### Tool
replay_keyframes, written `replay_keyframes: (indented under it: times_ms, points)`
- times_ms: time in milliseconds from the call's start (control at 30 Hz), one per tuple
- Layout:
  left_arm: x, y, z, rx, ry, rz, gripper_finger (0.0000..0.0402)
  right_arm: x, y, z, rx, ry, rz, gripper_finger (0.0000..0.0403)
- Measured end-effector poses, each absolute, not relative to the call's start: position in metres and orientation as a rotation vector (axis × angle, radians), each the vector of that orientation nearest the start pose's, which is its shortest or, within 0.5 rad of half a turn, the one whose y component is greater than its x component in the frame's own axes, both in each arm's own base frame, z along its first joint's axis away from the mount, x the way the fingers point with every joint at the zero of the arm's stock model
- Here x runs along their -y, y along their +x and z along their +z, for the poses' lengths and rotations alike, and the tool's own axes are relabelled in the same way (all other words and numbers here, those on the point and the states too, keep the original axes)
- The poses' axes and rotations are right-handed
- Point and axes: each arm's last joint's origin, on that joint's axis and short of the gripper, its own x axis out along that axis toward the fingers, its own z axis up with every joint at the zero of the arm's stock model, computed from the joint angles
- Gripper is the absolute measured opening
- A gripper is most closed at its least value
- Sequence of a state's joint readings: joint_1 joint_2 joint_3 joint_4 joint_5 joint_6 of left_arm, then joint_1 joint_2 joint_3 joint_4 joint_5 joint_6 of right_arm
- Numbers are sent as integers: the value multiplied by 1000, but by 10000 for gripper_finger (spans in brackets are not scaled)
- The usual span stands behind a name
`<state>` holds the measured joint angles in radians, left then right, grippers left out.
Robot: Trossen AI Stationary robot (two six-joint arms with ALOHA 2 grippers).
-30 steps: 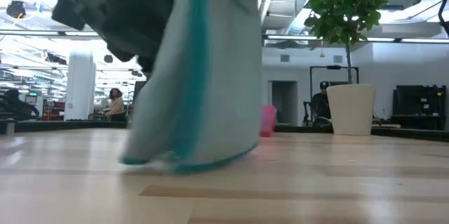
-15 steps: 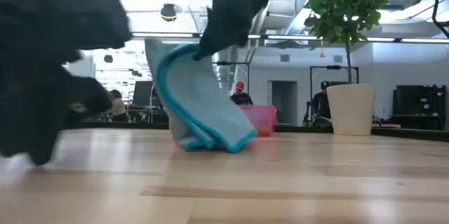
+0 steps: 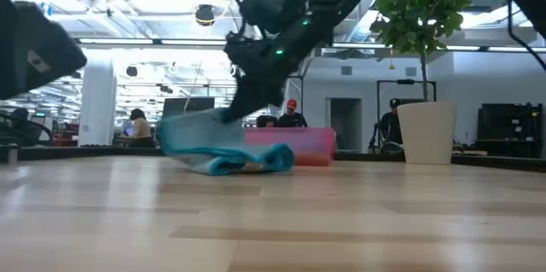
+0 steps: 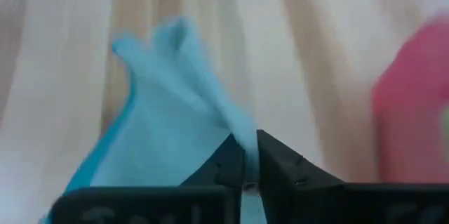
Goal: Fold microfiber towels
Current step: Stack the light blue microfiber cloth on top of the blue microfiber cloth in the red bin
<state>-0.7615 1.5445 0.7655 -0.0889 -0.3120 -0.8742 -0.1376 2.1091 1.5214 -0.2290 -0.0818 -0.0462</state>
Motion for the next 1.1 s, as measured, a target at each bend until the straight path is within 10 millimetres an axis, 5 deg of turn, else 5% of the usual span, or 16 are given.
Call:
replay_keyframes:
  times_ms: [233, 433, 600, 733, 900, 1100]
  points:
    - [177, 208, 168, -794, -237, 162, 98, 94, 456, 181, -756, 59, -101, 142]
    - [154, 213, 172, -751, -96, 311, 99, 108, 437, 230, -686, 65, -142, 215]
    - [111, 206, 173, -681, -22, 577, 99, 91, 408, 257, -777, 97, -70, 231]
    - [63, 192, 183, -638, -187, 697, 99, 74, 373, 273, -864, 170, -75, 225]
    - [12, 178, 190, -658, -296, 634, 121, 49, 332, 260, -859, 263, -90, 218]
    - [-12, 190, 171, -747, -180, 474, 158, 18, 303, 229, -788, 330, -104, 216]
